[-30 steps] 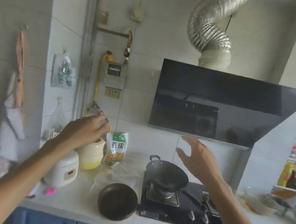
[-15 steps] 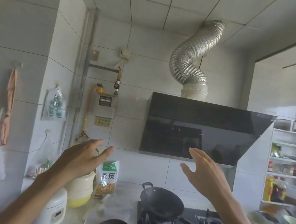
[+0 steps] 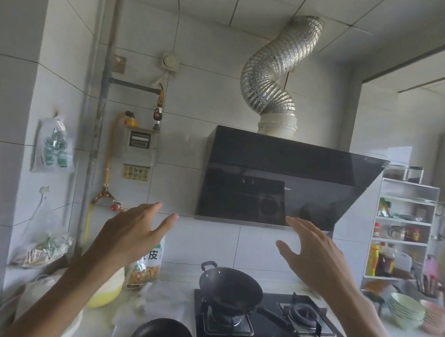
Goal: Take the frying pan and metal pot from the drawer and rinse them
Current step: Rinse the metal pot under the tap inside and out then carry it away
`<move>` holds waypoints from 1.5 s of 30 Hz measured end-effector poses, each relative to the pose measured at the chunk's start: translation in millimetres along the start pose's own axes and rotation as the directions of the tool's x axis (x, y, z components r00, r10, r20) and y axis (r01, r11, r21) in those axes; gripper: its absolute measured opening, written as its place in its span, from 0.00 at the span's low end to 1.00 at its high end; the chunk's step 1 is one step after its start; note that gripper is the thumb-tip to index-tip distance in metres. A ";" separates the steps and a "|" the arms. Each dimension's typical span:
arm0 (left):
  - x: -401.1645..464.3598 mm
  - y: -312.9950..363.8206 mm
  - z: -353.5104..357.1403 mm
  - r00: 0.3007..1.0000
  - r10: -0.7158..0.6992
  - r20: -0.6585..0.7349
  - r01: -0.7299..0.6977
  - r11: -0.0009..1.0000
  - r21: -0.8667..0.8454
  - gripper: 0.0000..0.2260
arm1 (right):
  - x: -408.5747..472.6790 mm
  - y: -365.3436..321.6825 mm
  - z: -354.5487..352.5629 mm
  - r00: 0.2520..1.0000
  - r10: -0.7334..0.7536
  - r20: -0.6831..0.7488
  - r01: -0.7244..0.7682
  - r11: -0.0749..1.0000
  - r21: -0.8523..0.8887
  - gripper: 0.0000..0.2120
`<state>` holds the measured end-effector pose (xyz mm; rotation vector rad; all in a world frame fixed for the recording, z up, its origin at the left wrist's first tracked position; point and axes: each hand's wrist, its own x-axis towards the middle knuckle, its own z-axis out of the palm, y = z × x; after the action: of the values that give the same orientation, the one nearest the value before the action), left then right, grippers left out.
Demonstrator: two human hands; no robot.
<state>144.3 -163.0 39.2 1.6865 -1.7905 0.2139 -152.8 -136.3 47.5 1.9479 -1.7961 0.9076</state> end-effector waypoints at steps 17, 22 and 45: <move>7.2 246.5 148.2 0.899 0.413 0.150 -0.360 0.888 -0.286 0.29 | -99.0 229.7 -62.2 0.899 0.400 -0.179 -0.435 0.863 -0.255 0.24; -5.7 379.0 204.8 0.835 0.530 0.150 -0.459 0.820 -0.342 0.37 | -137.7 341.5 -108.2 0.834 0.491 -0.252 -0.550 0.779 -0.301 0.23; -167.2 1014.9 451.6 0.373 0.923 0.092 -0.544 0.298 -0.784 0.23 | -330.9 829.2 -261.5 0.426 0.801 -0.420 -0.900 0.328 -0.288 0.19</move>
<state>-971.2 -109.7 -83.0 0.1800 -2.6036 -0.5217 -1018.5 161.9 -117.2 0.4143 -2.6060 0.7339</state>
